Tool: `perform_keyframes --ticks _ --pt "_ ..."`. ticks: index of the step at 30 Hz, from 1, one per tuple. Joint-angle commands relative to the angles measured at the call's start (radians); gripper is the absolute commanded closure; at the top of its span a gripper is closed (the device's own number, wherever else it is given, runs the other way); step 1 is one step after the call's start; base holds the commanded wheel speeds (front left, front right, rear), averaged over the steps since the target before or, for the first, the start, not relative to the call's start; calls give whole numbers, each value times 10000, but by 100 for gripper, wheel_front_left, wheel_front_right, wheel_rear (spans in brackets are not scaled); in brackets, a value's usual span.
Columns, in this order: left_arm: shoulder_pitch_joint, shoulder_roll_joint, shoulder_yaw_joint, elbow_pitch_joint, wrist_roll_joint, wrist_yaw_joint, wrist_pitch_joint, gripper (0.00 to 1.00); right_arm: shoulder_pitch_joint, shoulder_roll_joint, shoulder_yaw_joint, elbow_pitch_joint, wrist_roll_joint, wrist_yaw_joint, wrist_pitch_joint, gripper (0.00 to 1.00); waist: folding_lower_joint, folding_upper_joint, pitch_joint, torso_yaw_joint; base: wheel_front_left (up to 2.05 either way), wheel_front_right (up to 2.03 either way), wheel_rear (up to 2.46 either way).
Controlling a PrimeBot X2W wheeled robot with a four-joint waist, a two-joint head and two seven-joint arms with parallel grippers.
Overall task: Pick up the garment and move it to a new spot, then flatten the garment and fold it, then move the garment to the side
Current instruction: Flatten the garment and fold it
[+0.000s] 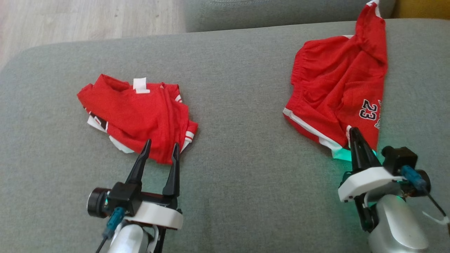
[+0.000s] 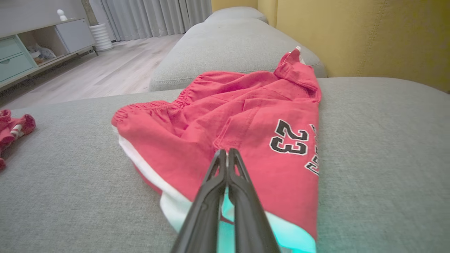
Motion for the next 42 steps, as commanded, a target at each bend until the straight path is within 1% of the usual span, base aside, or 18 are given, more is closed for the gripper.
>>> perform_keyframes --ticks 1,3,6,8,12,15,16,17,19,22,24,27,30,33,37,42 --pt "-404 12 361 -268 65 -14 -95 0 -394 -28 171 -256 50 -7 -102 100 0 -1 -9 -30 0 0 0" --pt "-402 12 390 -267 75 -7 -95 0 -409 -28 -26 -305 51 -7 -111 100 0 -1 -35 -106 0 0 0" --pt "-374 12 440 -288 76 15 -95 0 -444 -28 -749 -479 24 -7 -121 100 0 -1 -91 -261 0 0 0" --pt "-344 12 462 -309 74 16 -95 0 -442 -28 -1477 -625 -151 -7 -126 100 0 -1 -120 -373 0 0 0" --pt "-328 12 450 -339 48 27 -95 0 -373 -28 -3265 -823 -646 -7 -115 100 0 -1 -160 -535 0 0 0" --pt "-347 12 430 -370 17 50 -95 0 -284 -28 -4365 -678 -1096 -7 174 100 0 -1 -147 -610 0 0 0" --pt "-355 12 417 -379 10 54 -95 0 -286 -28 -4646 -627 -1253 -7 202 65 0 -1 -134 -626 0 0 0" --pt "-368 12 400 -383 7 54 -95 0 -312 -28 -4899 -572 -1354 -7 194 0 0 -1 -113 -633 0 0 0" --pt "-400 12 368 -377 4 46 -95 0 -387 -28 -5118 -429 -1500 -7 144 0 0 -1 -85 -623 0 0 0" --pt "-430 12 359 -340 12 4 -95 0 -637 -28 -4850 -406 -1373 -7 -41 0 0 -1 -84 -572 0 0 0" --pt "-433 12 374 -313 23 -8 -95 0 -744 -28 -4225 -568 -1107 -7 -109 0 0 -1 -126 -505 0 0 0" --pt "-408 12 374 -297 5 1 -95 0 -634 -28 -2695 -1392 -518 -7 -133 0 0 -1 -233 -378 0 0 0" --pt "-350 12 353 -304 -41 30 -95 0 -88 -28 -1049 -2360 84 -7 -137 0 0 -1 -362 -250 0 0 0" --pt "-277 12 290 -308 -97 64 -95 0 537 -28 137 -2855 348 -7 -138 0 0 -1 -479 -98 0 0 0" --pt "-204 12 205 -347 -133 115 -95 0 1048 -28 1014 -3040 356 -7 -139 0 0 -1 -539 114 0 0 0" --pt "-232 12 190 -386 -103 124 -95 0 975 -28 1345 -2836 -48 -7 -140 0 0 -1 -415 404 0 0 0"
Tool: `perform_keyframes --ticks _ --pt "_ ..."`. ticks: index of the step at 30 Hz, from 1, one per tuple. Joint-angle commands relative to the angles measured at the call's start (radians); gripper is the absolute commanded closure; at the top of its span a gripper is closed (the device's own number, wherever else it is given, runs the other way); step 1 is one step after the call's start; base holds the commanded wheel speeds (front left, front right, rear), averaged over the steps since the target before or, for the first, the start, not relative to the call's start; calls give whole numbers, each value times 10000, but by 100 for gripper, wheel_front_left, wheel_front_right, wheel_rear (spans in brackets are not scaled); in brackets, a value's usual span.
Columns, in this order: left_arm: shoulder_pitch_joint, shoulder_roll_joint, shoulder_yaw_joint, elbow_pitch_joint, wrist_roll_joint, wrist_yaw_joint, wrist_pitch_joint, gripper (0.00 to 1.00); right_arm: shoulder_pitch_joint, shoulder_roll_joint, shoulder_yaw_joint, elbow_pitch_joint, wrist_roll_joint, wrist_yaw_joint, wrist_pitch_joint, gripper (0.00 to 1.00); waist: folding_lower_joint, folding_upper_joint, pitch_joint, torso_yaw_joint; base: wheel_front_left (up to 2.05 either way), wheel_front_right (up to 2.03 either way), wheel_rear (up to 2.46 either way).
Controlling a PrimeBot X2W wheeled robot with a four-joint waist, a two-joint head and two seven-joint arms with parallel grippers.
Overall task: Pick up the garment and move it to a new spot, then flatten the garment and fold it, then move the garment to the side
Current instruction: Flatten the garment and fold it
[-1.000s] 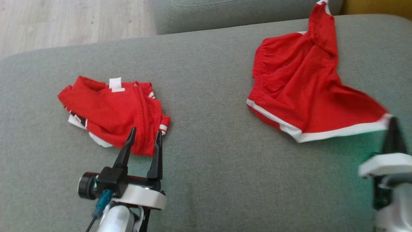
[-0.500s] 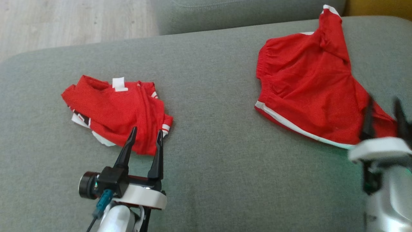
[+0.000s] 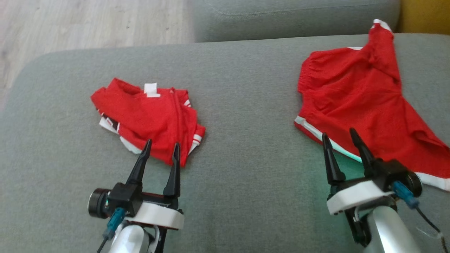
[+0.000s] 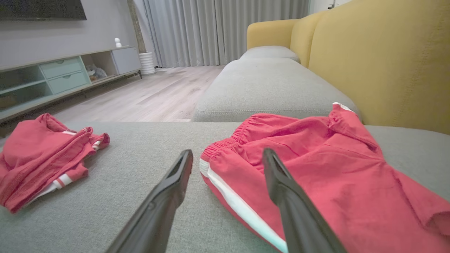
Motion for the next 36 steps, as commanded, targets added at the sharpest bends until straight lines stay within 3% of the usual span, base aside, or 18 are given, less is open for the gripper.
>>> perform_keyframes --ticks 1,10,17,24,25,26,27,33,36 --pt "-276 12 258 -331 5 29 -95 0 -553 -53 255 -107 -267 -7 -87 0 0 0 111 144 0 0 0" --pt "-514 12 114 -310 -45 -7 -95 0 -1808 -53 594 1348 -1401 -7 858 0 0 0 594 597 0 0 0" --pt "-796 12 -81 -299 -100 -9 -95 0 -2958 -53 166 2901 -2100 -7 1291 0 0 0 1068 927 0 0 0" --pt "-947 12 -185 -267 -130 -24 -95 0 -3680 -53 -254 4475 -1961 -7 1422 0 0 0 1274 1108 0 0 0" --pt "-960 12 -186 -258 -132 -23 -95 0 -3747 -53 -241 4660 -1849 -7 1399 17 0 0 1278 1112 0 0 0" --pt "-971 12 -184 -245 -129 -16 -95 0 -3807 -53 -206 4829 -1740 -7 1358 67 0 0 1277 1108 0 0 0" --pt "-985 12 -184 -228 -127 -7 -95 0 -3857 -53 -140 4973 -1616 -7 1273 100 0 0 1266 1097 0 0 0" --pt "-928 12 -117 -163 -84 10 -95 0 -3956 -53 1135 5284 -317 -7 429 100 0 0 1044 879 0 0 0" --pt "-823 12 -60 -129 -16 -17 -95 0 -3805 -53 2671 4888 804 -7 125 100 0 0 838 694 0 0 0"
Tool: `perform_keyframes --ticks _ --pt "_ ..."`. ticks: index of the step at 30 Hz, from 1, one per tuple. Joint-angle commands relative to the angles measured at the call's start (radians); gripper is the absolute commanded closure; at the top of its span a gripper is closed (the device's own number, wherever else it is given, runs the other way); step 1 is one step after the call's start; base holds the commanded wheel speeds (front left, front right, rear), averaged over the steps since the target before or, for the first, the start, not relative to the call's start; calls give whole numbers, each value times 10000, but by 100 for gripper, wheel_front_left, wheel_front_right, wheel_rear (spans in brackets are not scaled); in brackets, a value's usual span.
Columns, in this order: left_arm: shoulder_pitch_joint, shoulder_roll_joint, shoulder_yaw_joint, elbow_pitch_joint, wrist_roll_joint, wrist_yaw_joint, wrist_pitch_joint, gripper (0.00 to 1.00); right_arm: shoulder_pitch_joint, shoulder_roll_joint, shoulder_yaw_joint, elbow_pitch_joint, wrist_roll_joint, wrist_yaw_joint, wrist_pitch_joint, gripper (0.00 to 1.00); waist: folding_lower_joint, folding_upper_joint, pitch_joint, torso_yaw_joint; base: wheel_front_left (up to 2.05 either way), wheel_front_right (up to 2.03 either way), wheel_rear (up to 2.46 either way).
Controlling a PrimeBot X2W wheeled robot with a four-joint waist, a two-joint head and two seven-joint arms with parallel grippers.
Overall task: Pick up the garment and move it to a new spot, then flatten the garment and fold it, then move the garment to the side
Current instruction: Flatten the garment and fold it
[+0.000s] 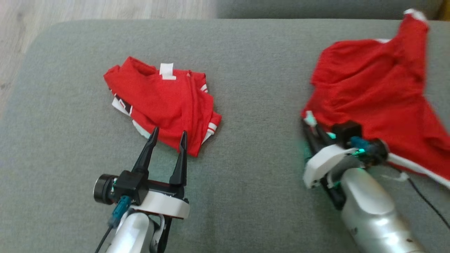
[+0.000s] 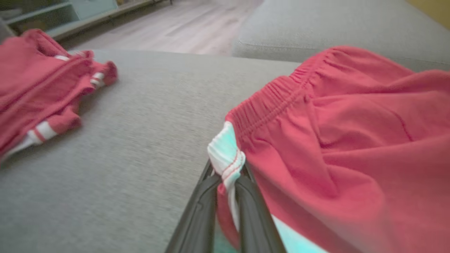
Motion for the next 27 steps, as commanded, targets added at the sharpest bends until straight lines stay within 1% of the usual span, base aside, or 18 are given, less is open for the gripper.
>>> perform_keyframes --ticks 1,8,9,10,14,15,16,18,22,27 --pt "-157 16 344 -246 79 -14 -95 0 70 160 868 -530 415 -7 -202 100 0 0 -156 -132 0 0 0" --pt "-79 16 370 -237 99 -22 -95 0 351 160 3355 -1280 1485 -7 -292 100 0 0 -396 -262 0 0 0" --pt "-69 16 373 -233 96 -17 -95 0 378 160 3632 -1343 1613 -7 -291 100 0 0 -423 -272 0 0 0" --pt "-69 16 373 -233 96 -17 -95 0 378 160 3632 -1343 1613 -7 -291 100 0 0 -423 -272 0 0 0" --pt "4 16 396 -219 89 14 -95 0 479 160 4521 -1426 1997 -7 -181 100 0 0 -561 -335 0 0 0" --pt "27 16 403 -223 85 21 -95 0 479 160 4640 -1379 1970 -7 -180 66 0 0 -602 -362 0 0 0" --pt "50 16 411 -230 74 24 -95 0 495 160 4691 -1292 1942 -7 -165 0 0 0 -657 -396 0 0 0" --pt "96 16 432 -253 58 30 -95 0 545 160 4680 -1246 1963 -7 -197 0 0 0 -763 -470 0 0 0" --pt "190 16 511 -310 43 69 -95 0 663 160 4202 -1441 2040 -7 -302 0 0 0 -1002 -713 0 0 0" --pt "322 16 591 -414 23 113 -95 0 1068 77 3128 -2282 1988 -7 -378 0 0 0 -1287 -1120 0 0 0"
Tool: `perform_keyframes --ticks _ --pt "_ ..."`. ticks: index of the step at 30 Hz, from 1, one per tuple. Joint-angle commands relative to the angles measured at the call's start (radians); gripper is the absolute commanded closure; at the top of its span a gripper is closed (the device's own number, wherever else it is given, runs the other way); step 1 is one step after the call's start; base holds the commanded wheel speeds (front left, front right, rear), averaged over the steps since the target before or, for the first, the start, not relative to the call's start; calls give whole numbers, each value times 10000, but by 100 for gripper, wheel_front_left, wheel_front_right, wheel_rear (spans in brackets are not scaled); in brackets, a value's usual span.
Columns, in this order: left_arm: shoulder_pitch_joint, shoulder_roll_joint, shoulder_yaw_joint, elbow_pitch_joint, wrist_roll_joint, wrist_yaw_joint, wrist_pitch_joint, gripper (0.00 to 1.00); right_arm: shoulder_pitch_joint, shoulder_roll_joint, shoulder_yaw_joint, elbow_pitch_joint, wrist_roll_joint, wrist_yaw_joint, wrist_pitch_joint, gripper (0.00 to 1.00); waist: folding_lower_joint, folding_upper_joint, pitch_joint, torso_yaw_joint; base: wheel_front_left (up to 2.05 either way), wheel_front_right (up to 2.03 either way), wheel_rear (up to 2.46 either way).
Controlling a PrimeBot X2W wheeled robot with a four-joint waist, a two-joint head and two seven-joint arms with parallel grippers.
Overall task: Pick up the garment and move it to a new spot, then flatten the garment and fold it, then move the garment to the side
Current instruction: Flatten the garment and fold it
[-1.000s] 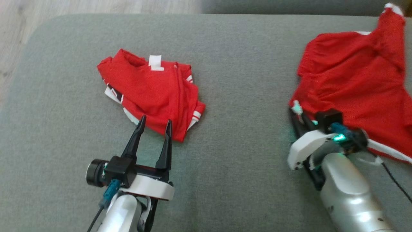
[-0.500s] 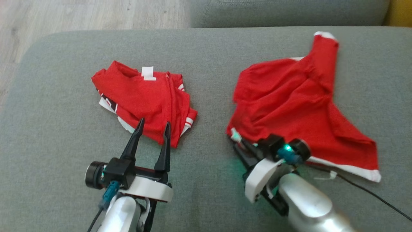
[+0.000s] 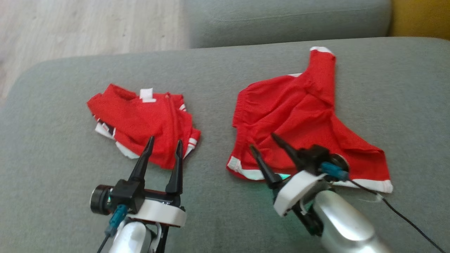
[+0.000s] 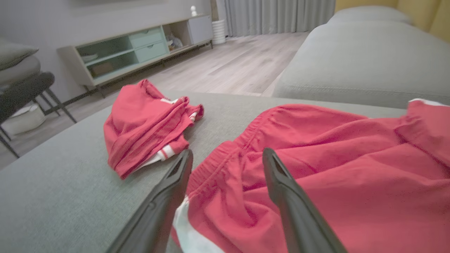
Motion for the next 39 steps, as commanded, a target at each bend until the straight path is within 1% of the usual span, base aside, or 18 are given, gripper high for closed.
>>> perform_keyframes --ticks 1,5,8,13,16,18,21,27,29,34,39 --pt "-121 12 396 -366 -22 50 -95 0 64 36 -113 -443 -85 -7 -125 0 1 -1 -153 -214 0 0 0" --pt "-74 12 429 -471 -29 47 -95 0 677 -225 -1377 -1434 -390 -7 -133 0 1 -1 -264 -555 0 0 0" --pt "-58 12 451 -529 -44 80 -95 0 1247 -278 -2794 -2088 -758 -7 -134 0 1 -1 -331 -785 0 0 0" --pt "-86 12 340 -544 -65 25 -95 0 2217 -49 -5523 -2851 -2011 -7 -136 0 1 -1 -347 -1033 0 0 0" --pt "-171 12 190 -472 -90 -16 -95 0 2811 115 -6514 -2988 -2595 -7 -136 0 1 -1 -302 -1061 0 0 0" --pt "-231 12 111 -406 -114 -53 -95 0 3066 162 -6682 -3127 -2811 -7 -136 0 1 -1 -233 -1101 0 0 0" --pt "-331 12 -7 -253 -63 -176 -95 0 3178 178 -6636 -3362 -2481 -7 -136 0 1 -1 -107 -1180 0 0 0" --pt "-620 12 -537 467 134 -719 -95 0 3153 182 -6483 -3542 -2175 -7 -137 0 1 -1 188 -1271 0 0 0" --pt "-698 20 -673 690 154 -807 -88 0 3155 183 -6469 -3521 -2173 -7 -137 0 1 -1 245 -1280 0 0 0" --pt "-1257 162 -1212 1734 231 -1054 505 0 3072 184 -6332 -3436 -2068 -7 -137 0 1 -1 590 -1404 0 0 0" --pt "-1787 299 -1608 2313 98 -1191 858 0 2955 184 -6250 -3348 -1977 -7 -137 0 1 -1 858 -1556 0 0 0"
